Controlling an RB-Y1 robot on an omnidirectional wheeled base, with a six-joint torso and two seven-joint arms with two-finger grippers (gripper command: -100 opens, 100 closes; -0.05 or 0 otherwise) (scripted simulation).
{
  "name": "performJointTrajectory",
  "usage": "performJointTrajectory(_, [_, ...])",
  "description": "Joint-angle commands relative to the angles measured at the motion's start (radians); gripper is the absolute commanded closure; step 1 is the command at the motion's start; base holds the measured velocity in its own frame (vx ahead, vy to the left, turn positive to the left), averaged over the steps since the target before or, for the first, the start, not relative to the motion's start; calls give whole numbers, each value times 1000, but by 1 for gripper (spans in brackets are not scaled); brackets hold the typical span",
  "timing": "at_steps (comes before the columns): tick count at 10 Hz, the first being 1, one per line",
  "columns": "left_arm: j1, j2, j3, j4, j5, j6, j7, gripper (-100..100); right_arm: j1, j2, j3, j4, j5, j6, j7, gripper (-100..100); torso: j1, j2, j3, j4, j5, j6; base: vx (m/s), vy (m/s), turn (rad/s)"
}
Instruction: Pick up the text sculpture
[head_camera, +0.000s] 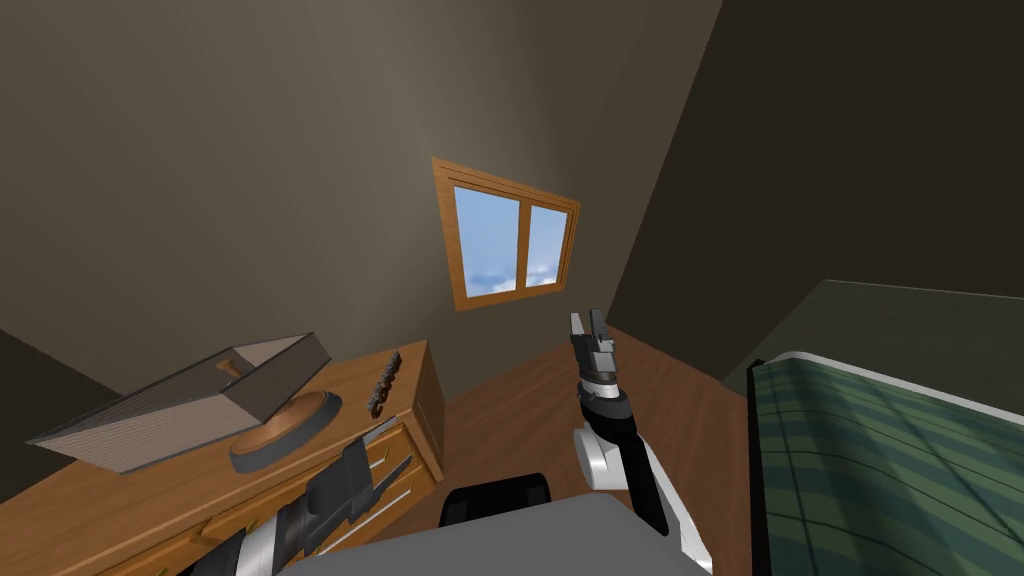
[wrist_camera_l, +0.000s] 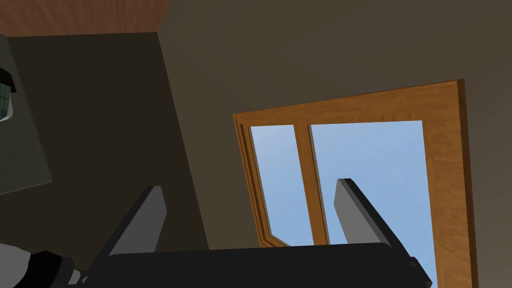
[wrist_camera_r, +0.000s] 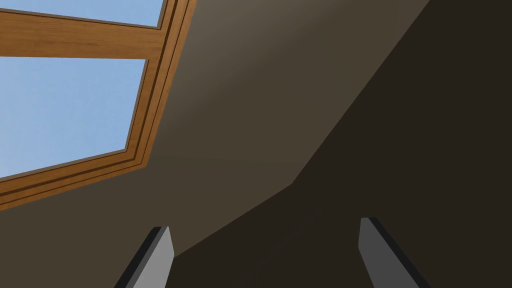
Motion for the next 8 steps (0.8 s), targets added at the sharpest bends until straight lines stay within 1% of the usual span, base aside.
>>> performJointTrajectory(1, [14,17,0,6,-50,-4,-10,-100,0,0,0,0,0,0,0,0,0,0,0,0,0,0,35,-30,-95])
performJointTrajectory(2, [14,17,0,6,-63,-4,-10,-100,0,0,0,0,0,0,0,0,0,0,0,0,0,-1,13,-10,11])
performJointTrajectory(3, [37,64,2,15,-103,-6,-18,-100,0,0,0,0,0,0,0,0,1,1,1,0,0,-1,37,-26,-170])
performJointTrajectory(4, [37,64,2,15,-132,-6,-18,-100,0,0,0,0,0,0,0,0,1,0,0,0,0,0,39,-22,-93])
performJointTrajectory(5, [37,64,2,15,-143,-6,-18,-100,0,0,0,0,0,0,0,0,0,0,0,0,0,-1,16,-7,24])
performJointTrajectory(6, [59,110,3,24,-183,-9,-26,-100,0,0,0,0,0,0,0,0,1,1,1,0,0,-1,37,-11,-138])
performJointTrajectory(7, [59,111,3,24,-212,-9,-26,-100,0,0,0,0,0,0,0,0,1,0,0,0,0,0,37,-11,-102])
performJointTrajectory(8, [59,111,3,24,-221,-9,-26,-100,0,0,0,0,0,0,0,0,1,0,0,0,0,-1,18,-8,3])
